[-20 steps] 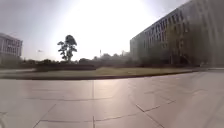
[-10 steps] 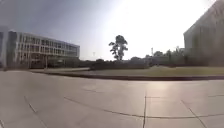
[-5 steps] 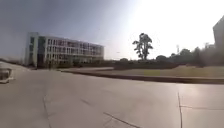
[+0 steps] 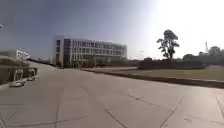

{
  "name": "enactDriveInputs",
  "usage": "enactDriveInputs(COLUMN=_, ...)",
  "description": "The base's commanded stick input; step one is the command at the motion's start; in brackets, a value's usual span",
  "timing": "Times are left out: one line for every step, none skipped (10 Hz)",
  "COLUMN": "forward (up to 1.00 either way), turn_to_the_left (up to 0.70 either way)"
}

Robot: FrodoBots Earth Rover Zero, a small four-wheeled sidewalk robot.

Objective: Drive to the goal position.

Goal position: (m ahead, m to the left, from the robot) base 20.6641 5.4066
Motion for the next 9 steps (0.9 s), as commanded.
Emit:
enactDriveInputs(forward=0.70, turn_to_the_left=0.00)
enactDriveInputs(forward=0.70, turn_to_the_left=0.00)
enactDriveInputs(forward=0.70, turn_to_the_left=0.00)
enactDriveInputs(forward=0.70, turn_to_the_left=0.00)
enactDriveInputs(forward=0.70, turn_to_the_left=0.00)
enactDriveInputs(forward=0.70, turn_to_the_left=0.00)
enactDriveInputs(forward=0.70, turn_to_the_left=0.00)
enactDriveInputs(forward=0.70, turn_to_the_left=0.00)
enactDriveInputs(forward=0.70, turn_to_the_left=0.00)
